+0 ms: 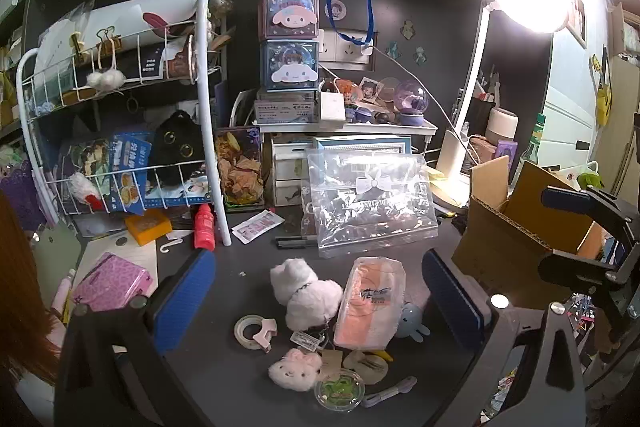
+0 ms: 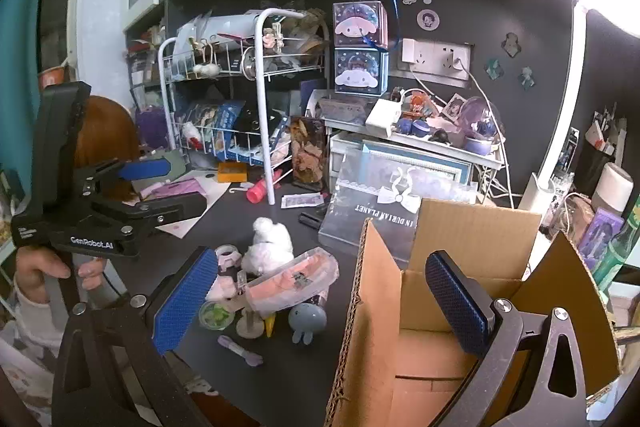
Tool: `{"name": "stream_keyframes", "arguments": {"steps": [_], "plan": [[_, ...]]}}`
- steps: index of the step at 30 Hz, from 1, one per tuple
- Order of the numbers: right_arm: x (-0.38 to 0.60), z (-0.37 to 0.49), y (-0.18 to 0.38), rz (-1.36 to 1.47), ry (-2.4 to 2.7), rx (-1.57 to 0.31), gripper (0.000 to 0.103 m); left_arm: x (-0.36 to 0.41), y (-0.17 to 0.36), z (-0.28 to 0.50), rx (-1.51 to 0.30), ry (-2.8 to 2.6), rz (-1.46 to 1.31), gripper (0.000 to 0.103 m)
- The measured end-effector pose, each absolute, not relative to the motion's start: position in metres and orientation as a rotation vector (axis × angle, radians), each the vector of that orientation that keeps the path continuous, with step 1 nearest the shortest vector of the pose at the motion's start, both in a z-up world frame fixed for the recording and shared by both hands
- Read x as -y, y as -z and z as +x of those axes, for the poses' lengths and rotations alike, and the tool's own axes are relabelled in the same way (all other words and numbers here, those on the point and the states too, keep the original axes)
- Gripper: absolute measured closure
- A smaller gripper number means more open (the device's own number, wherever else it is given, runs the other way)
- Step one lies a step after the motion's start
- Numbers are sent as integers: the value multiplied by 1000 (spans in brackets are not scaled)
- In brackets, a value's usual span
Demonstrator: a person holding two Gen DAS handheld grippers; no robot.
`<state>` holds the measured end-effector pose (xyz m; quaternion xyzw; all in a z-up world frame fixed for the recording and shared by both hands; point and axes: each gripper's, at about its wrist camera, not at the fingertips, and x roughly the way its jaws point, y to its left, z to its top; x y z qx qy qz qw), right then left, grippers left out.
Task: Organize objects
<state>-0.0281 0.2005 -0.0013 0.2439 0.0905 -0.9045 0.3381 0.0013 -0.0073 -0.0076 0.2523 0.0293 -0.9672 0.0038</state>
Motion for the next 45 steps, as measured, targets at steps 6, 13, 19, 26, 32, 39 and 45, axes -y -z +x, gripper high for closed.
{"name": "stream_keyframes", "arguments": {"steps": [6,13,19,26,32,39,45], "plan": [[-200,-27,2,636,2354,-232,0,7,7,3,-92,3031,793,0],[-200,-26,4,638,2342,-226,0,6,6,2,-90,3035,797,0],[-201,-26,4,635,2342,-227,0,6,6,0,-85,3035,804,0],[-204,-22,3,623,2351,-249,0,2,6,1,-77,3038,805,0],[-206,-19,2,608,2340,-246,0,-1,4,0,-83,3045,812,0],[-200,-5,-5,555,2333,-271,0,3,4,3,-93,3061,796,0],[-181,30,-15,415,2226,-282,2,23,9,9,-99,3072,797,0]]}}
